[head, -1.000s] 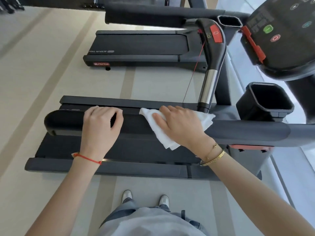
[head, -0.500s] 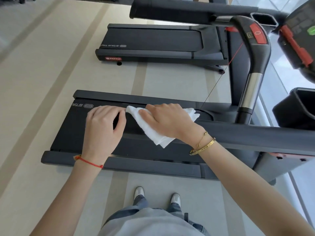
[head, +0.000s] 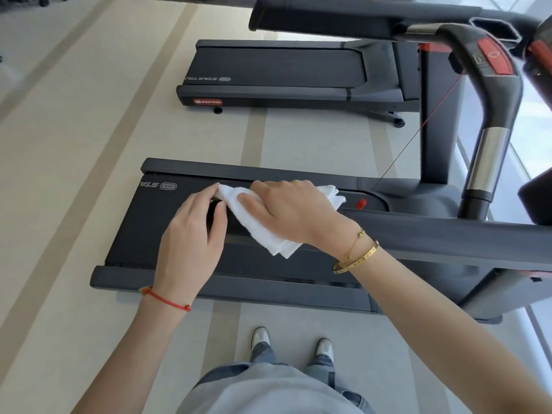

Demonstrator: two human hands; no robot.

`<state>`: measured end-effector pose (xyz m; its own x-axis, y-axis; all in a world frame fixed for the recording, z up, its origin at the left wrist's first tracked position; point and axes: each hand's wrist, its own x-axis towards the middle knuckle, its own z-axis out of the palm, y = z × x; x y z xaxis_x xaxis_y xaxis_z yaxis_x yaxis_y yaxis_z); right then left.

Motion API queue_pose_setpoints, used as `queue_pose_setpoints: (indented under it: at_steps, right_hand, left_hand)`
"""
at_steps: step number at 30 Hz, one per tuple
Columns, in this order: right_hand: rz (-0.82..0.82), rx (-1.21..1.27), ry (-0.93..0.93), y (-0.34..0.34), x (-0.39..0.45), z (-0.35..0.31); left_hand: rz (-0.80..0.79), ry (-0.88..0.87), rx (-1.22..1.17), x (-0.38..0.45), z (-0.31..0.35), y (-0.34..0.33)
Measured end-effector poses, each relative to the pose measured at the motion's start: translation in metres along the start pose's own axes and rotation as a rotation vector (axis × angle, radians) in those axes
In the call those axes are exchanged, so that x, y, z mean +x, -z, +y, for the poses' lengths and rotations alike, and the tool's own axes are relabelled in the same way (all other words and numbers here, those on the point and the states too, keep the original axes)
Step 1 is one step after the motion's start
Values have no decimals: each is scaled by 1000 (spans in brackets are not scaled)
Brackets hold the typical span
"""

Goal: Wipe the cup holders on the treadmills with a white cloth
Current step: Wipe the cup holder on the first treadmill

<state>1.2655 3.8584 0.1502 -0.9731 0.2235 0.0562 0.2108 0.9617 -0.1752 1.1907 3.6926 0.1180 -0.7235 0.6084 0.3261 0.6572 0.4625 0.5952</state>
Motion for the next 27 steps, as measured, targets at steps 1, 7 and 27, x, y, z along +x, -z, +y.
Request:
queue_pose_setpoints:
  at_steps: [1, 7, 27]
  right_hand:
    - [100, -53, 8, -5, -4, 0]
    - [500, -231, -33, -32, -34, -3]
    - [767, -230, -141, -42, -43, -3]
  left_hand:
    - [-10, 2, -13, 0, 0, 1]
    - [-37, -62, -32, 2, -2, 0]
    - [-5, -147, -14, 4, 9, -3]
